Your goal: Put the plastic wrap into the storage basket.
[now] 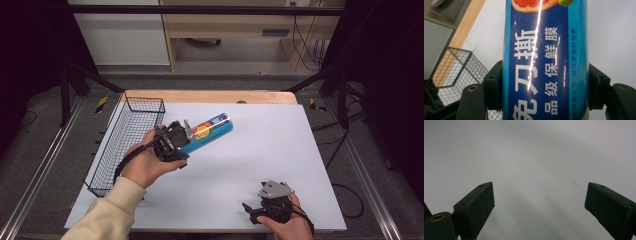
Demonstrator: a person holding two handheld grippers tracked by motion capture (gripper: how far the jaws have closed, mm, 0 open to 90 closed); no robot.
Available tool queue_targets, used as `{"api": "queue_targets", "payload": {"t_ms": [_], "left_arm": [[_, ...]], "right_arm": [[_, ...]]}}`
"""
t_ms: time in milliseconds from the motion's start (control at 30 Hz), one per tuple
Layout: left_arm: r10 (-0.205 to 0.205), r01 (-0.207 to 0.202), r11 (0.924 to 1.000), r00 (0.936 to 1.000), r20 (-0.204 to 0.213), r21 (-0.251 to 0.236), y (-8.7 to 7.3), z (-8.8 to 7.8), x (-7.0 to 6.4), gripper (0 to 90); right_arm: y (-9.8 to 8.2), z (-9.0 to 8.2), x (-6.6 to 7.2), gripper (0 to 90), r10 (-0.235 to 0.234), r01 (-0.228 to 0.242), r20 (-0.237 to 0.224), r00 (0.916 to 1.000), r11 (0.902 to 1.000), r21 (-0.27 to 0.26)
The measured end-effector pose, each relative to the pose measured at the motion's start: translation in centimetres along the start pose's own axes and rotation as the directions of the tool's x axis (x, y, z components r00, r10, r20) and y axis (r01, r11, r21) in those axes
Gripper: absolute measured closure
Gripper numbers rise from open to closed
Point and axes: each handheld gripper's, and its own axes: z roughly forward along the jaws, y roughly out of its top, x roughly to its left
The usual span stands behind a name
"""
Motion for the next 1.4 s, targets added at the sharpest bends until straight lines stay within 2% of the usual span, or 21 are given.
{"api": "queue_targets", "payload": {"t_ms": [233, 433, 633, 700, 800, 933, 1000, 1033, 1100, 1133, 1267, 1400], "left_arm": [[-0.046, 0.046, 0.9989, 0.9983, -0.036, -0.001, -1.8, -1.7, 1.1, 32.0], [-0.097, 0.097, 0.9952, 0.9932, -0.064, 0.001, -3.6, -2.8, 2.1, 31.9], [-0.165, 0.167, 0.9858, 0.9817, -0.096, 0.019, -5.5, -3.2, 3.0, 32.0], [-0.177, 0.182, 0.9827, 0.977, -0.118, 0.031, -6.2, -3.2, 3.2, 32.0], [-0.211, 0.217, 0.9756, 0.9691, -0.128, 0.035, -7.1, -3.4, 3.7, 31.9], [-0.229, 0.238, 0.9704, 0.9622, -0.147, 0.044, -8.0, -3.5, 4.0, 31.9], [-0.248, 0.257, 0.9656, 0.9556, -0.159, 0.038, -8.7, -3.5, 4.2, 31.9], [-0.248, 0.257, 0.9656, 0.9556, -0.159, 0.038, -8.7, -3.5, 4.2, 31.9], [-0.267, 0.278, 0.9595, 0.9496, -0.165, 0.047, -9.4, -3.5, 4.5, 31.9], [-0.267, 0.278, 0.9595, 0.9496, -0.165, 0.047, -9.4, -3.5, 4.5, 31.9], [-0.284, 0.299, 0.9522, 0.942, -0.178, 0.062, -10.2, -3.4, 4.7, 32.0], [-0.298, 0.314, 0.9471, 0.9378, -0.179, 0.067, -10.8, -3.2, 4.8, 31.9]], "right_arm": [[0.0, 0.0, 0.0, 9.3, 0.004, -0.004, 0.003, 1.0, 1.0, 0.0], [0.0, 0.0, -0.1, 9.3, 0.01, -0.01, 0.008, 0.9999, 0.9999, 0.0], [0.0, 0.0, 0.0, 9.3, 0.012, -0.012, 0.007, 0.9999, 0.9999, 0.003], [0.0, 0.0, 0.0, 9.3, 0.011, -0.011, 0.007, 0.9999, 0.9999, 0.005], [0.0, 0.0, 0.0, 9.3, 0.013, -0.013, 0.006, 0.9999, 0.9999, 0.004], [0.0, 0.0, -0.1, 9.3, 0.01, -0.01, 0.005, 0.9999, 0.9999, 0.005], [0.0, 0.0, -0.1, 9.3, 0.012, -0.012, 0.006, 0.9999, 0.9999, 0.003], [0.0, 0.0, -0.1, 9.3, 0.012, -0.012, 0.006, 0.9999, 0.9999, 0.003], [-0.1, 0.0, -0.1, 9.3, 0.013, -0.013, 0.006, 0.9999, 0.9999, 0.007], [-0.1, 0.0, -0.1, 9.3, 0.012, -0.012, 0.007, 0.9999, 0.9999, 0.006], [-0.1, 0.0, -0.1, 9.3, 0.015, -0.015, 0.006, 0.9999, 0.9999, 0.008], [-0.1, 0.1, -0.1, 9.3, 0.013, -0.013, 0.006, 0.9999, 0.9999, 0.009]]}}
